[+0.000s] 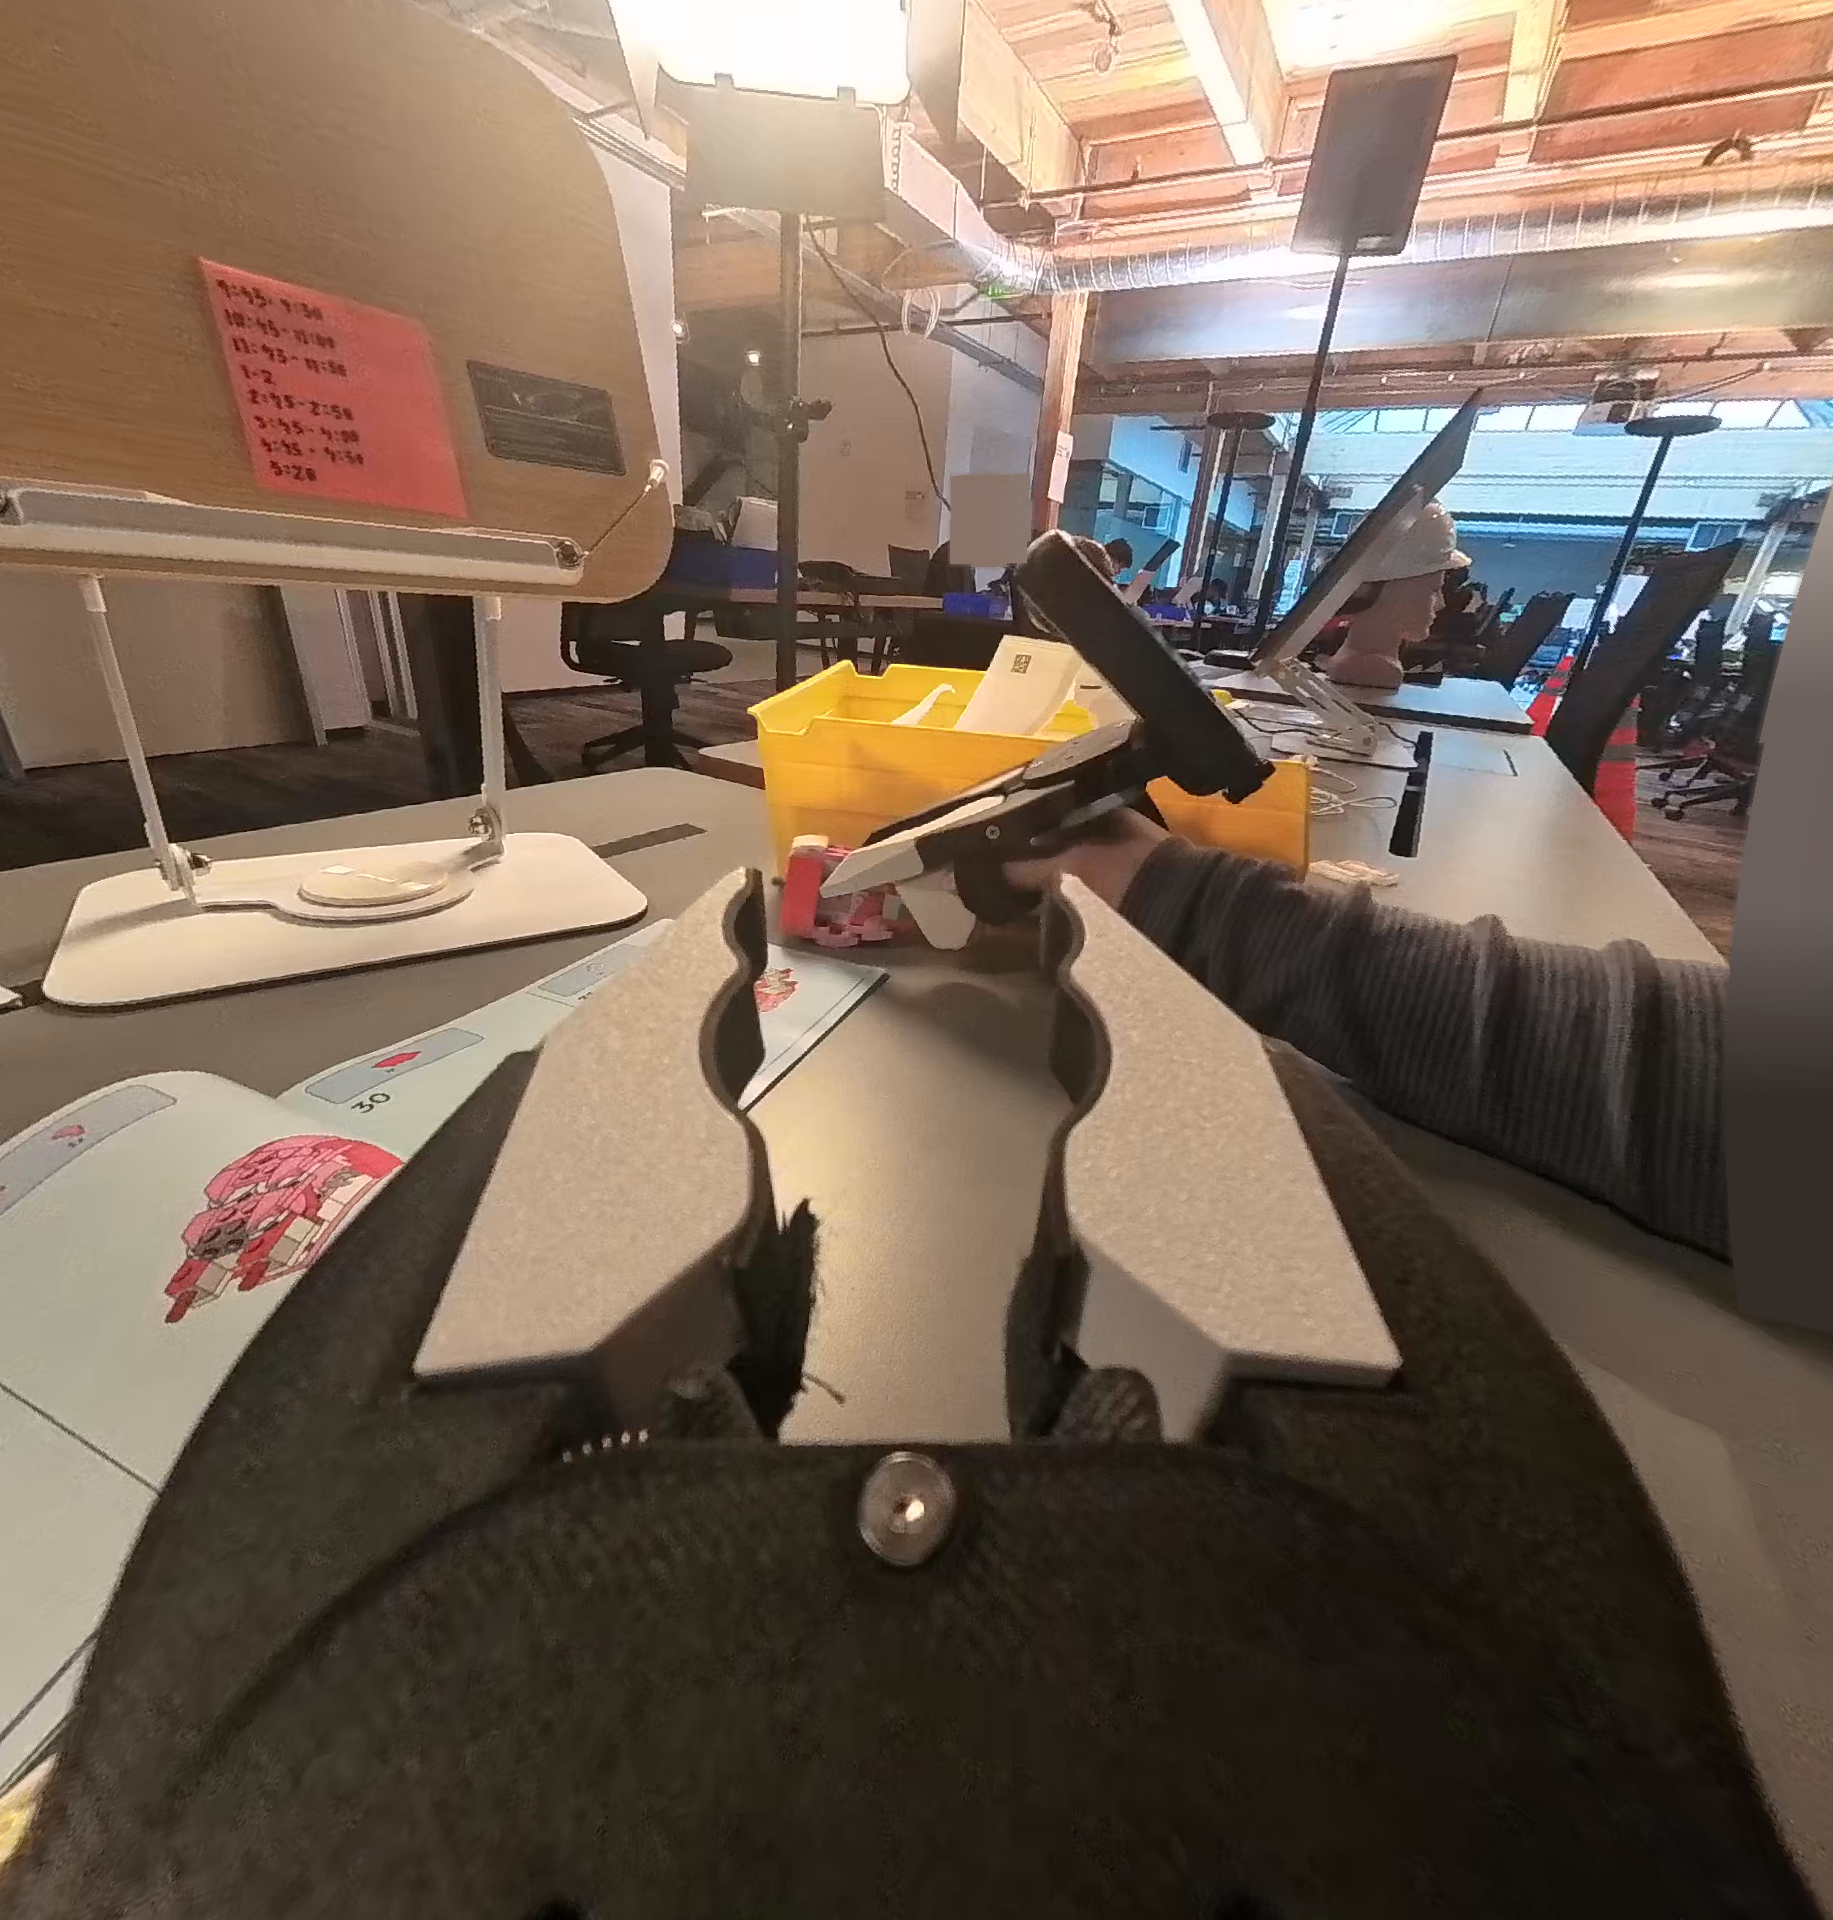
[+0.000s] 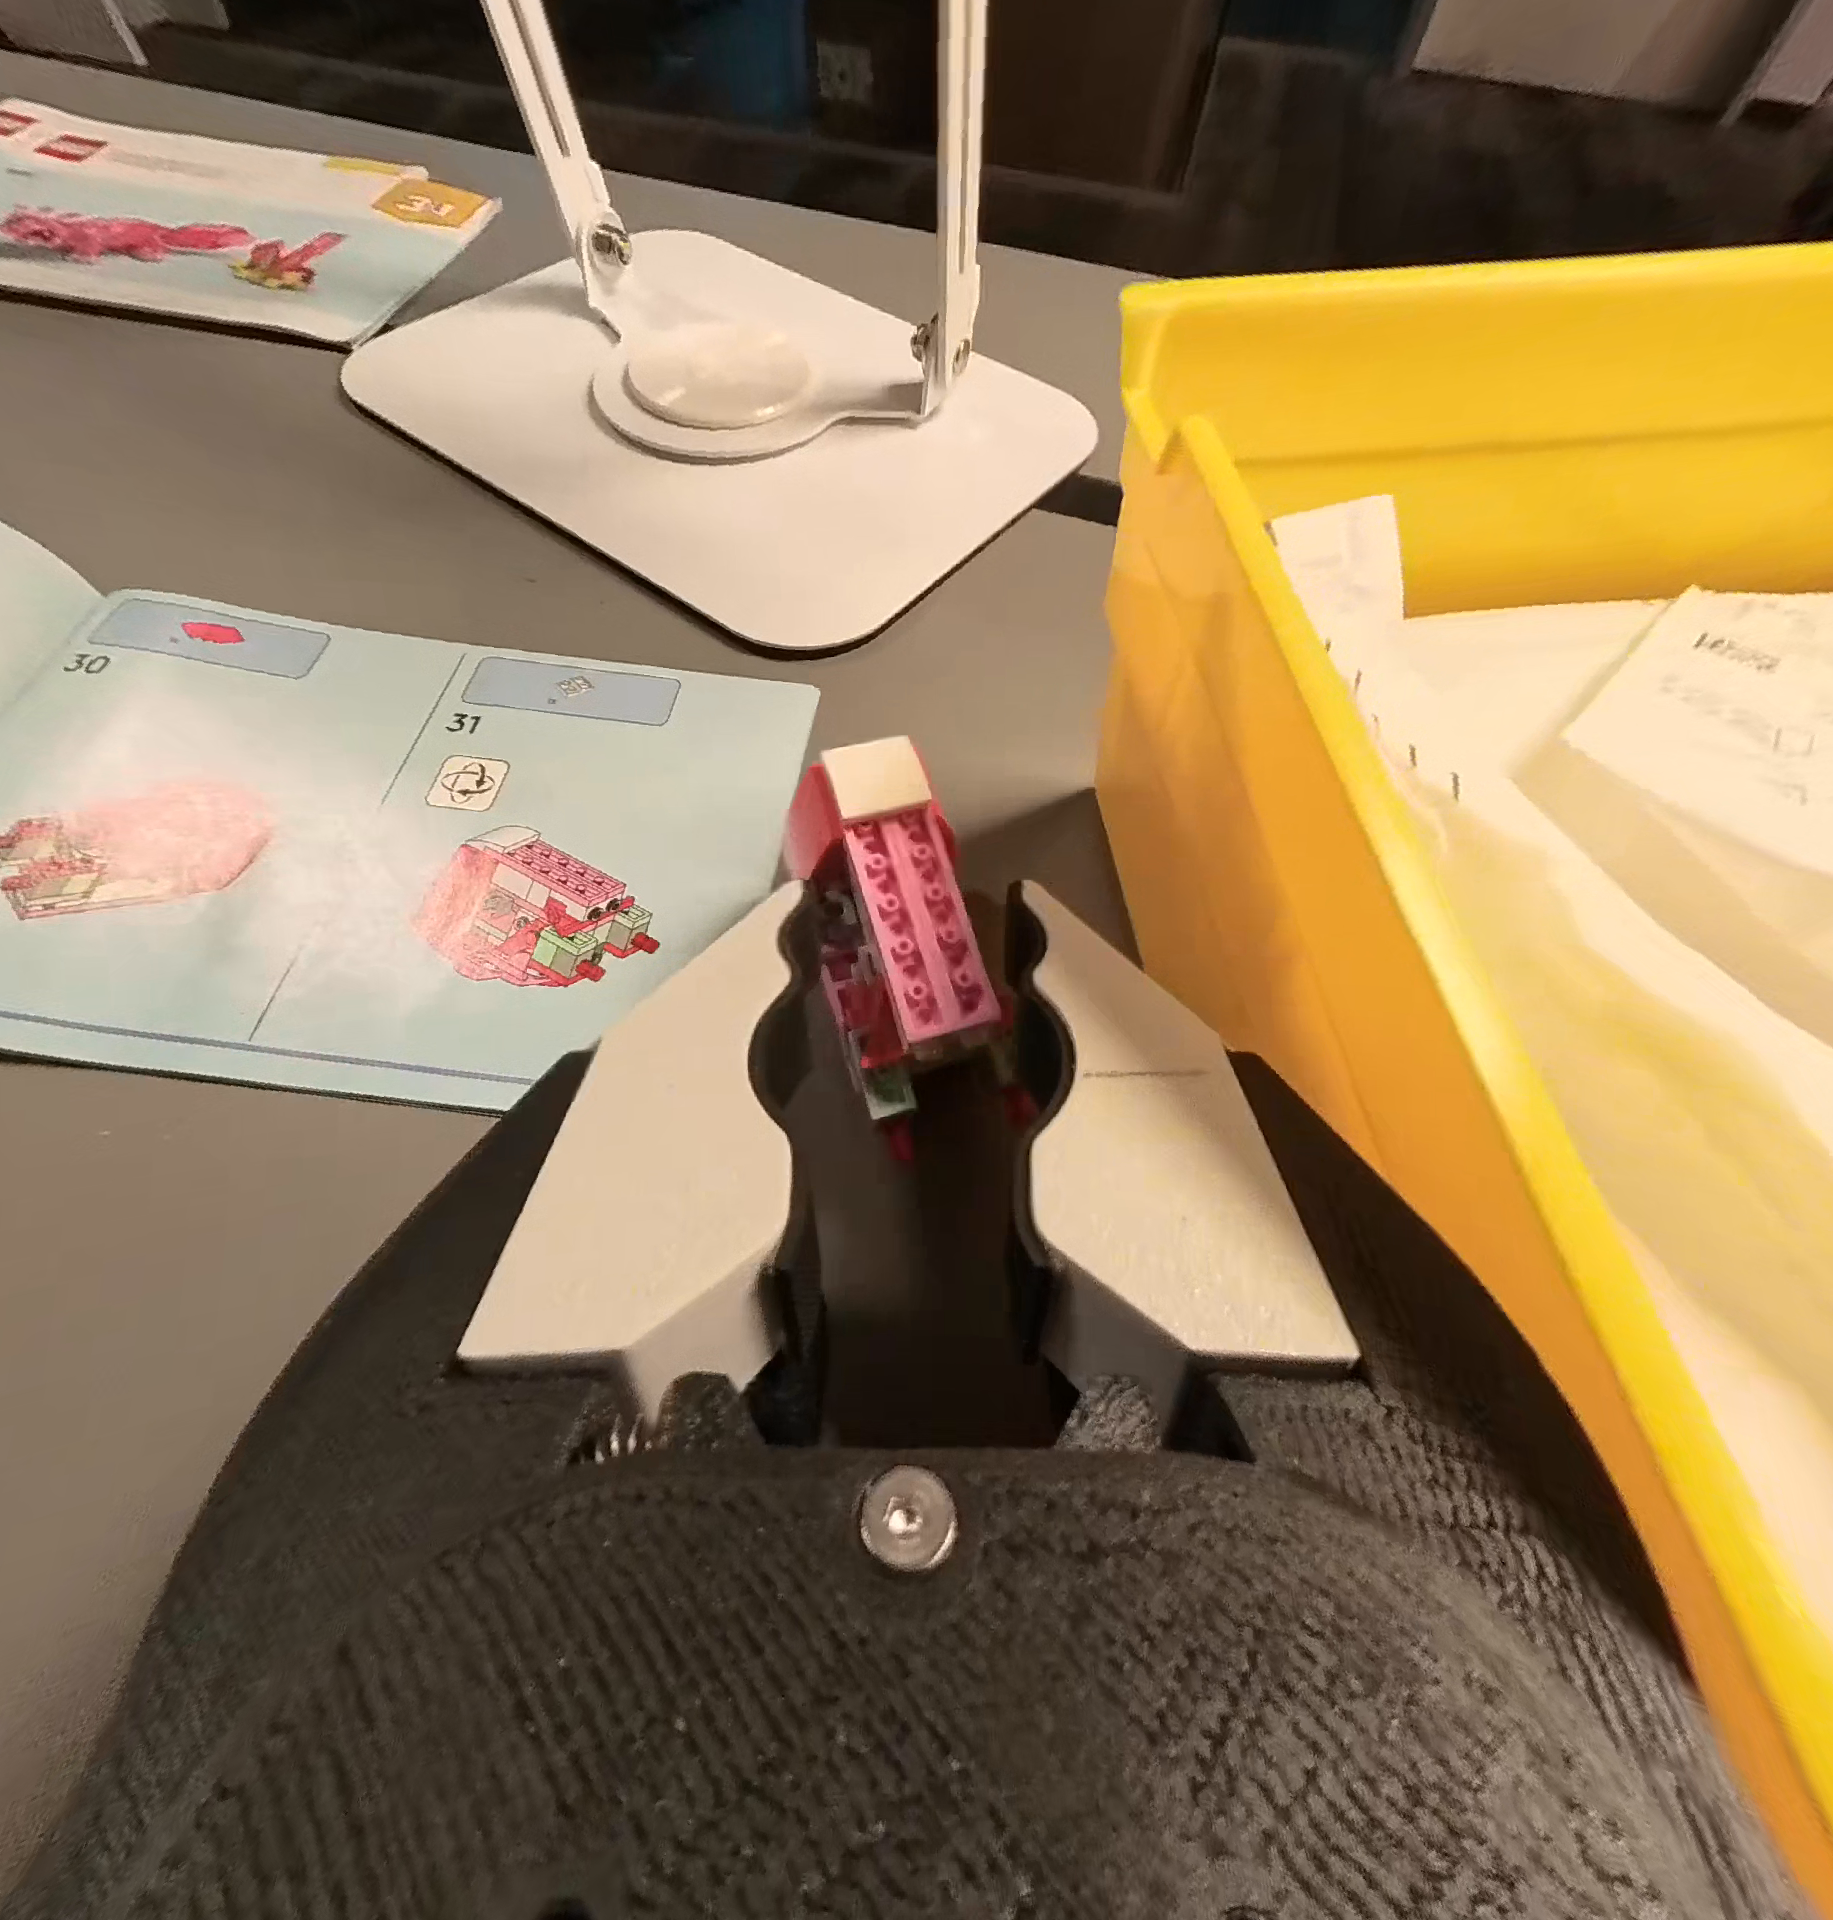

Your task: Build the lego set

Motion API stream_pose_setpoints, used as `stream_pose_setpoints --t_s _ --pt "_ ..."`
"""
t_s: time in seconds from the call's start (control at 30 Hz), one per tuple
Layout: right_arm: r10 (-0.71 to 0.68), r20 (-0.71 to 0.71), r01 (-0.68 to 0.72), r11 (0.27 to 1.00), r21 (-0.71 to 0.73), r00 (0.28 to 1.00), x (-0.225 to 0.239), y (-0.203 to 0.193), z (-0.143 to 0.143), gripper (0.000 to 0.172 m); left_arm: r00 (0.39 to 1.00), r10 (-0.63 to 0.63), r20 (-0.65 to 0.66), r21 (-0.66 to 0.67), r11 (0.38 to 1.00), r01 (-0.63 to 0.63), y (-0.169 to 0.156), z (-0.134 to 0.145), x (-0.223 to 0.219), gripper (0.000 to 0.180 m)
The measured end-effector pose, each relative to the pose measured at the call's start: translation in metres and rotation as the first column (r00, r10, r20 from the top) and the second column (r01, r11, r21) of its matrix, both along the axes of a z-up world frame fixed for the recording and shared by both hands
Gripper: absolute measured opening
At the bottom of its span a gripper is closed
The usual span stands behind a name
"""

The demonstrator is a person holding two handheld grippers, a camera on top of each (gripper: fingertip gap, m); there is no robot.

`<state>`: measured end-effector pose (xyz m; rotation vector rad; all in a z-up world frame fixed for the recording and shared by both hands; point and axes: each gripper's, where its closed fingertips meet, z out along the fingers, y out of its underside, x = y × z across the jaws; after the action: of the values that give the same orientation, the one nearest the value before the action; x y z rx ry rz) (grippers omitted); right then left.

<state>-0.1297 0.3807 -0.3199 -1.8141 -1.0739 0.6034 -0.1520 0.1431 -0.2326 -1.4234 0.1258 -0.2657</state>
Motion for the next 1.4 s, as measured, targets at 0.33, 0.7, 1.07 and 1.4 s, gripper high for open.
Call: stream_pose_setpoints --t_s 0.33,0.7,1.07,1.4 --pt "0.0 0.063 -0.001 1.0 0.02 0.998 0.003 -0.004 -0.006 0.027 1.0 -0.012 0.004 -0.001 1.0 0.012 0.0 0.0 0.001 0.051" --pt "0.186 -0.184 -0.14 0.961 0.238 0.965 0.002 -0.061 0.043 0.026 1.0 -0.019 -0.002 -0.001 1.0 0.019 -0.001 0.0 0.004 0.051" --pt "0.465 -0.509 -0.49 0.867 0.095 0.724 -0.013 -0.134 0.074 0.026 0.999 -0.038 -0.029 -0.017 0.999 0.038 0.0 -0.002 0.011 0.052" --pt "0.61 -0.667 -0.818 0.576 0.004 0.427 -0.007 -0.191 0.082 0.026 0.996 -0.035 -0.084 -0.081 0.996 0.028 0.002 -0.01 0.017 0.057"
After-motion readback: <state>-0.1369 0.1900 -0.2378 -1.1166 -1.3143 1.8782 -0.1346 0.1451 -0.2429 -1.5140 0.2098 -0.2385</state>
